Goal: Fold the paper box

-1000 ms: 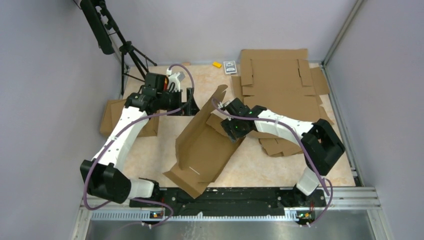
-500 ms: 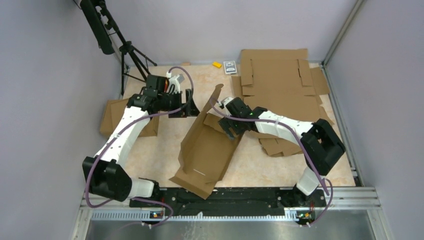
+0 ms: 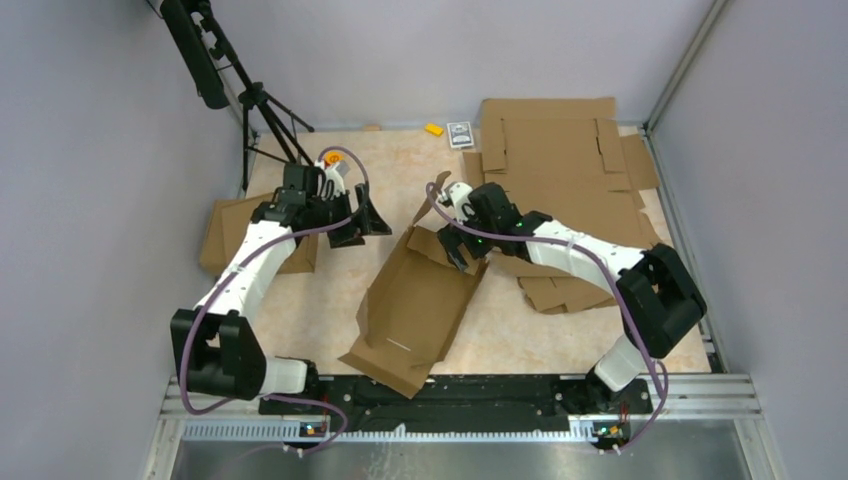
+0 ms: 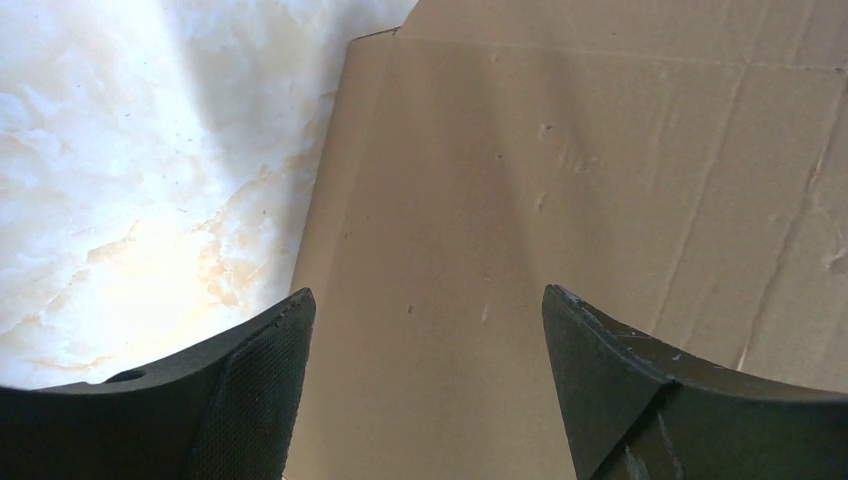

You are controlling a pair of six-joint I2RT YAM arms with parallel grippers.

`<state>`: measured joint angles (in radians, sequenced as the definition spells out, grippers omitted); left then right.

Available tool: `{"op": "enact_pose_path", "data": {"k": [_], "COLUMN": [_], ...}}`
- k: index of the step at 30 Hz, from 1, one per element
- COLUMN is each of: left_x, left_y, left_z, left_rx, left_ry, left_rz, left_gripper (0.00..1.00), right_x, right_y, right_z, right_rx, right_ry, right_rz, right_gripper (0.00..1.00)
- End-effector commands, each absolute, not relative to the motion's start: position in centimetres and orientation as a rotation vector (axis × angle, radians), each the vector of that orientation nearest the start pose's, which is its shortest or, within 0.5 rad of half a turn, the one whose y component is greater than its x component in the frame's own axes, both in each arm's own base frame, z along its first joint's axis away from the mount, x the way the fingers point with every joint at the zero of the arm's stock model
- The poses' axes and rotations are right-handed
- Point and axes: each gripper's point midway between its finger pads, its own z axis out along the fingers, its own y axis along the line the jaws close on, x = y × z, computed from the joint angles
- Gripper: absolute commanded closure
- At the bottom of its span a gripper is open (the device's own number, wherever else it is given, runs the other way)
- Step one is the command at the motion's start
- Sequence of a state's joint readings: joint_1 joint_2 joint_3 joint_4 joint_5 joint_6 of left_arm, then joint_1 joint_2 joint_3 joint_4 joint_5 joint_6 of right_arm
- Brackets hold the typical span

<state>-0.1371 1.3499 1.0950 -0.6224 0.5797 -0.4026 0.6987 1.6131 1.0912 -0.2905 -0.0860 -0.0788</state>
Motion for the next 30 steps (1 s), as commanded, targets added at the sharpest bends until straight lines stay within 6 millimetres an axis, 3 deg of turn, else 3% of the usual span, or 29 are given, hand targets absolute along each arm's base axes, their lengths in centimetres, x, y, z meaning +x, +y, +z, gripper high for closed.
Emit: {"op": "enact_pose_path", "data": {"k": [1, 10, 14, 15, 28, 30], "left_x": [31.1, 30.6, 30.5, 30.4, 30.3, 30.3], "left_y": [-15.3, -15.8, -15.4, -15.4, -15.4, -15.5], "left_z": [19.2, 14.8, 13.1, 12.7, 12.0, 12.1], "left_rx": [-0.095, -0.270, -0.312, -0.315, -0.304, -0.298], "left_ry": [2.395, 2.397, 2.412, 2.419, 2.433, 2.431], "left_rz": [-0.983, -1.072, -1.041, -1.042, -1.037, -1.036], "left_gripper": [0.17, 0.21, 0.21, 0.21, 0.22, 0.22], "right_x": [33.0, 34.8, 35.3, 35.4, 36.0, 35.9], "right_y": [29.2, 30.9, 30.7, 30.6, 27.7, 27.2], "right_z": [10.7, 7.7, 6.5, 6.3, 5.4, 5.1], "right_rx": [-0.954, -0.993, -1.002, -1.004, -0.959, -0.952], "right_ry": [2.138, 2.150, 2.168, 2.170, 2.154, 2.175], "right_rz": [0.434, 0.436, 0.396, 0.383, 0.009, -0.044], "right_gripper": [0.11, 0.25, 0.41, 0.49, 0.98, 1.00]}}
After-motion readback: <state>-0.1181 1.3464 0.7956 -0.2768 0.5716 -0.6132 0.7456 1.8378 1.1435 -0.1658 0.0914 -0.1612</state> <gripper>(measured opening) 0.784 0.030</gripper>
